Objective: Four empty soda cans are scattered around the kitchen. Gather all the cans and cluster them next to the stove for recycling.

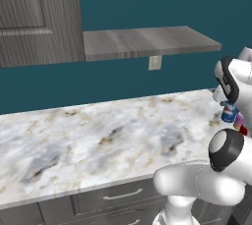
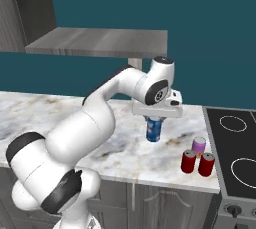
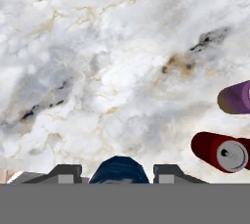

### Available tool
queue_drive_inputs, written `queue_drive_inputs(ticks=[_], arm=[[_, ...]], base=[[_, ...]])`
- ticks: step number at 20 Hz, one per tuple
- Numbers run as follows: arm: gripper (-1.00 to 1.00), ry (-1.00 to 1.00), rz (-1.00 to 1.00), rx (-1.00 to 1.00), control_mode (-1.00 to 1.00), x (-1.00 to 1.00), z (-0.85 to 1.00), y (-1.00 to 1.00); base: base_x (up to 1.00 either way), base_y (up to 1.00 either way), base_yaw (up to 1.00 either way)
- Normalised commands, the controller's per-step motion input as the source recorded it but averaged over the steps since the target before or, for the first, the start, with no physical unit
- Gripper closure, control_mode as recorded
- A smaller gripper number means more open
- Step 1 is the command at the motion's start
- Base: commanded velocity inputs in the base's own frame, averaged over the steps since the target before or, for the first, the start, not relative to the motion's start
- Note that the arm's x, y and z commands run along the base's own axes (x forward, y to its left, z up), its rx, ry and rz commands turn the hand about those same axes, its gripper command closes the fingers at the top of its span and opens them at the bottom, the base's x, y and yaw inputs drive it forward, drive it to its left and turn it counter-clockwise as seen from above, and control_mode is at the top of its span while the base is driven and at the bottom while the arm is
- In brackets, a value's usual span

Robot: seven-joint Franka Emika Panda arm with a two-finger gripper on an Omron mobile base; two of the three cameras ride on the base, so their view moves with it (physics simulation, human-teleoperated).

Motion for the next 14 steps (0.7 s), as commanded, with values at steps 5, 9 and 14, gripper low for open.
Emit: queue_drive_inputs(ticks=[5, 9, 14], arm=[[1.00, 0.01, -0.09, 0.04, -1.00, 0.61, -0.31, -0.76], [1.00, 0.00, -0.01, 0.00, -1.00, 0.37, -0.38, -0.54], [1.00, 0.01, 0.00, 0.00, -1.00, 0.11, -0.11, -0.13]], base=[[0.00, 0.00, 0.00], [0.00, 0.00, 0.00], [0.00, 0.00, 0.00]])
